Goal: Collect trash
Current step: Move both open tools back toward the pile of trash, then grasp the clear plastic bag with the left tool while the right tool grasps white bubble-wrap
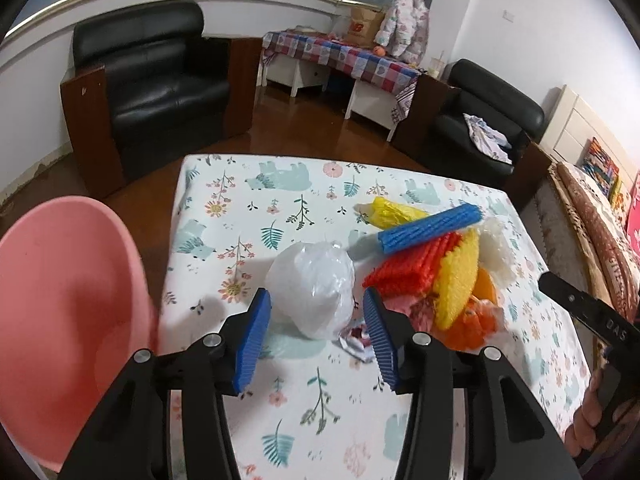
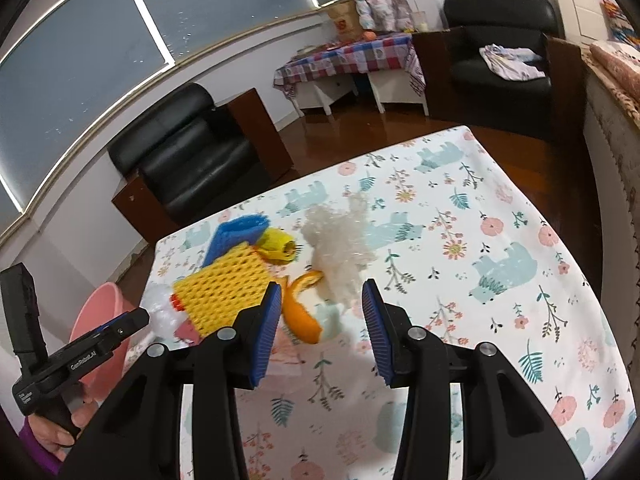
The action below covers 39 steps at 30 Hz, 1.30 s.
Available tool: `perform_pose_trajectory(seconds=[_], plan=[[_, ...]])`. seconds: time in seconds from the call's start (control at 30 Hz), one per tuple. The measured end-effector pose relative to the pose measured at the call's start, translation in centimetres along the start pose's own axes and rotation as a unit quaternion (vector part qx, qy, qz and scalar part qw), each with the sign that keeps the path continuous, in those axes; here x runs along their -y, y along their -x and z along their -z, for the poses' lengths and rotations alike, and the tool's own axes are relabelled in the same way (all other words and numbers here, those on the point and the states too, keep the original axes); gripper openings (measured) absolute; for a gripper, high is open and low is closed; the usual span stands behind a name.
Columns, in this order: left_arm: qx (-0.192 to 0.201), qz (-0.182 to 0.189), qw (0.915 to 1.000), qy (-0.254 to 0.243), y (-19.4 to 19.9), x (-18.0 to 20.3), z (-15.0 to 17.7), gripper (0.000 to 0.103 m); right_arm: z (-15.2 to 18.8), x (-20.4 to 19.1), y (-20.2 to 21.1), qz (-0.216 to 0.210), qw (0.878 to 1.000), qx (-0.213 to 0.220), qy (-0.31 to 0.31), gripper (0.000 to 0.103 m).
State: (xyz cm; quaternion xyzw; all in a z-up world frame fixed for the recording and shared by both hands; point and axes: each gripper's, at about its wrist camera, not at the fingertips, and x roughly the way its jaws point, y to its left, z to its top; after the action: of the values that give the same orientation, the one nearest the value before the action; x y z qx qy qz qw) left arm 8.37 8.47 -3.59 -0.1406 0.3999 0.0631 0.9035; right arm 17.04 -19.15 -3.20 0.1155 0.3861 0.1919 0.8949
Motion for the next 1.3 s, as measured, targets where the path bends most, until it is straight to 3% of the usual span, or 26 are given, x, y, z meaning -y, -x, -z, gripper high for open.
perform_pose_trajectory(seconds=[0.23, 0.33, 0.47, 0.8, 1.0, 1.3], plan=[[-0.019, -0.018, 0.9996, 0.007, -2.3, 0.3, -0.2, 0.046, -1.0, 0.6, -1.8, 0.008, 1.0, -0.001, 0.0, 0.048], [-0.021, -0.015, 0.9996, 0.011, -2.7, 0.2, -0.1, 0.029, -1.3, 0.6, -2.8, 0.02, 1.0, -0.002, 0.008, 0.048], [-0.016, -0.01, 0.9997, 0.015, -2.5, 0.2, -0.1, 0.022, -1.5, 1.0, -3.9, 0.031, 0.999, -0.008, 0.006, 0.048], [-0.001, 0.006, 0.9996, 0.029, -0.7, -0.3, 0.2, 0.02, -1.0, 2.2, -5.6, 0.019, 0.999, -0.032, -0.023, 0.047], [0.003, 0.008, 0.9997, 0.023, 0.1, 0.1, 0.6, 0.02, -0.9, 2.1, -6.6, 0.012, 0.999, -0.046, -0.022, 0.021], [0.021, 0.01, 0.9996, 0.017, 1.9, 0.2, 1.0, 0.02, -0.5, 1.7, -4.9, 0.01, 0.999, -0.029, -0.019, 0.014]])
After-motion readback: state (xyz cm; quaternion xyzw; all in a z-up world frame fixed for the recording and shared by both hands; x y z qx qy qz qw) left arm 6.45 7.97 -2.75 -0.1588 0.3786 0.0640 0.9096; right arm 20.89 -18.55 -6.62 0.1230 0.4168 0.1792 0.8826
